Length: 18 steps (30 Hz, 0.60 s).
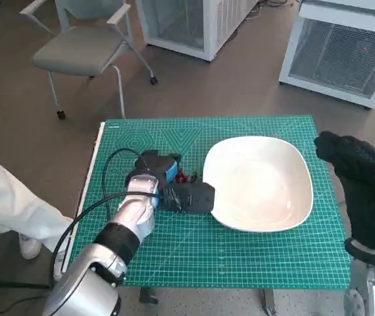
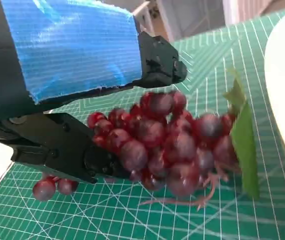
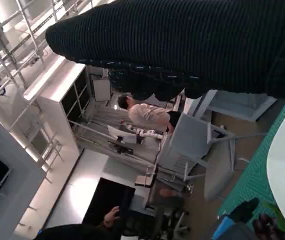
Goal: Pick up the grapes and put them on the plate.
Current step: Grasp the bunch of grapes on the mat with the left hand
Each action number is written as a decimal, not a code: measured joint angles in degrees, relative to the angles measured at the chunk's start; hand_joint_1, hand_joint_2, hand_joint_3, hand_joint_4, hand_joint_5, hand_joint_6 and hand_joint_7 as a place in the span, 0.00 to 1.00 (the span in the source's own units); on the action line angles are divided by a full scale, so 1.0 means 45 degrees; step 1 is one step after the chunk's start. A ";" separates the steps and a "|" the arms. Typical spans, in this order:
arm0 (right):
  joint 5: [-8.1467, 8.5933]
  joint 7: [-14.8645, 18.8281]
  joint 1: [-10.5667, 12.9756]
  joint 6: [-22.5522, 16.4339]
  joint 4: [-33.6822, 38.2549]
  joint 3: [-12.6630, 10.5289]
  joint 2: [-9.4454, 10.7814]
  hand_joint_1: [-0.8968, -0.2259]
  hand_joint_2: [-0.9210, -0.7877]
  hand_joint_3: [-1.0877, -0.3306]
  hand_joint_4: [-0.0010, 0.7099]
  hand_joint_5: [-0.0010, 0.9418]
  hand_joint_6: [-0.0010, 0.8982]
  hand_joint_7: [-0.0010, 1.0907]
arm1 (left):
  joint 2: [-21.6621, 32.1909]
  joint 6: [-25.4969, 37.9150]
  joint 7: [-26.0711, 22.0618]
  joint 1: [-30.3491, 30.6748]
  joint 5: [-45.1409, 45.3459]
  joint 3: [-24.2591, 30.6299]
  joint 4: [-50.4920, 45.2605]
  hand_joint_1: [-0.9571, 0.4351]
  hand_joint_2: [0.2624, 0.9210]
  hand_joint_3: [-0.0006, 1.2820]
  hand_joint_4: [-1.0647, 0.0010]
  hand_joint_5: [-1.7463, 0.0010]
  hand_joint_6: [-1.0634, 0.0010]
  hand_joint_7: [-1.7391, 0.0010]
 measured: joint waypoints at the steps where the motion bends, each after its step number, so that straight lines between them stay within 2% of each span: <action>1: 0.0000 -0.0004 0.0001 0.0000 -0.0010 0.0000 0.0000 0.38 0.00 0.52 0.51 0.00 0.00 0.59 | -0.0024 -0.0034 0.0004 -0.0032 -0.0005 -0.0024 0.0075 0.70 1.00 0.22 0.82 1.00 0.70 0.99; 15: 0.0000 -0.0016 0.0004 0.0012 -0.0035 0.0002 0.0000 0.38 0.00 0.52 0.51 0.00 0.00 0.59 | -0.0128 -0.0189 0.0104 -0.0162 -0.0085 -0.0174 0.0435 0.69 1.00 0.23 0.80 0.99 0.69 0.99; 18: 0.0005 -0.0018 0.0019 0.0039 -0.0062 -0.0004 0.0000 0.38 0.00 0.52 0.50 0.00 0.00 0.60 | -0.0152 -0.0234 0.0051 -0.0191 -0.0080 -0.0228 0.0546 0.71 0.97 0.24 0.79 0.99 0.67 0.99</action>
